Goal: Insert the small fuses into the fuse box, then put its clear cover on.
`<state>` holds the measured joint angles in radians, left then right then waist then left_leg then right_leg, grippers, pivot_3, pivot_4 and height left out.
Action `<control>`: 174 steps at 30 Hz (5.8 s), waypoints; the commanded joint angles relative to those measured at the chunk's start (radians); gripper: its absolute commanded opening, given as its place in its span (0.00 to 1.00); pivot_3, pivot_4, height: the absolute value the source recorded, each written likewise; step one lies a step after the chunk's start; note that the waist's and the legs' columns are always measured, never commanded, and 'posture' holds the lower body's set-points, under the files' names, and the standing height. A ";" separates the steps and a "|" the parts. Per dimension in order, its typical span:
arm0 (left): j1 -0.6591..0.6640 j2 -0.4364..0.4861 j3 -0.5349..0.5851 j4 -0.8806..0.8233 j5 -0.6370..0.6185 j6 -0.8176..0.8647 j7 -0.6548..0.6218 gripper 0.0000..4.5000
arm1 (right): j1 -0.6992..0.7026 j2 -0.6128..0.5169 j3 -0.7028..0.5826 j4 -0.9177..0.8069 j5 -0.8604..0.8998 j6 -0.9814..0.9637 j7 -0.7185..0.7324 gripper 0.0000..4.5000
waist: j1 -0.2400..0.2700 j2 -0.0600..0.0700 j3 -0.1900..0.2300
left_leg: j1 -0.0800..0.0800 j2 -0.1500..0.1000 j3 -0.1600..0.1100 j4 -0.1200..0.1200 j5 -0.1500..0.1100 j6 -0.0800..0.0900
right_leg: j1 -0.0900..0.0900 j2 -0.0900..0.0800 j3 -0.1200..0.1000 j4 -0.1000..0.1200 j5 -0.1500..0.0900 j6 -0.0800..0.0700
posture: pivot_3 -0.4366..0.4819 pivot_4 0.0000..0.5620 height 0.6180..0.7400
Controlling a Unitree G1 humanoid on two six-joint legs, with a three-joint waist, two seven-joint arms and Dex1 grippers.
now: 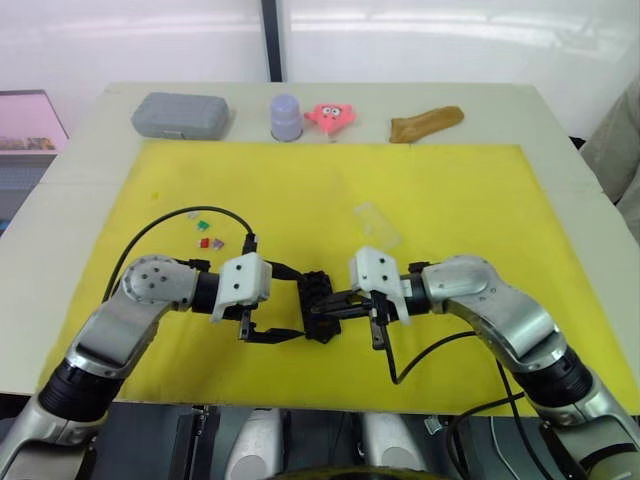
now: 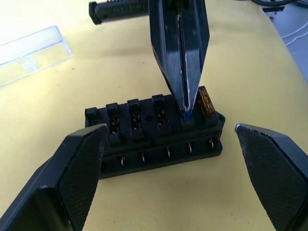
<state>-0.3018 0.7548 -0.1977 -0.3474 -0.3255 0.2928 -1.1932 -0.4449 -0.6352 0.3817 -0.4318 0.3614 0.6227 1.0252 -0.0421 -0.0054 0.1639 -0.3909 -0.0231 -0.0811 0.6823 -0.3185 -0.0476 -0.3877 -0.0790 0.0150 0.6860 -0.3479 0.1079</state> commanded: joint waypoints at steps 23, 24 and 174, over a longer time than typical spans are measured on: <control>-0.024 -0.004 0.008 0.007 -0.001 -0.014 0.004 1.00 | -0.017 -0.064 0.109 0.008 -0.152 0.021 -0.019 0.01 | 0.000 0.000 0.000 | 0.001 0.000 0.000 0.000 0.000 0.000 | 0.001 0.000 0.000 0.000 0.000 0.000 | 0.48 0.27 1.00; -0.026 -0.006 0.007 0.009 0.000 -0.014 0.004 1.00 | -0.017 -0.067 0.110 0.010 -0.155 0.018 -0.017 0.01 | 0.000 0.000 0.000 | 0.001 0.000 0.000 0.000 0.000 0.000 | 0.001 0.000 0.000 0.000 0.000 0.000 | 0.48 0.27 1.00; -0.662 -0.186 0.814 1.571 -0.296 0.676 0.612 1.00 | -0.263 0.131 -0.094 -0.006 -0.058 0.182 -0.306 0.99 | 0.033 -0.003 -0.002 | -0.001 -0.016 -0.010 0.001 0.004 -0.003 | -0.004 -0.011 -0.003 0.013 0.000 0.000 | 0.48 0.27 1.00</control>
<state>-0.9703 0.6043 0.6254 1.1861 -0.6415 0.9822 -0.6177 -0.7058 -0.4993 0.3182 -0.3925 0.2991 0.8056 0.7280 -0.0095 -0.0079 0.1619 -0.3918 -0.0394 -0.0906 0.6837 -0.3146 -0.0508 -0.3911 -0.0902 0.0117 0.6991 -0.3480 0.1080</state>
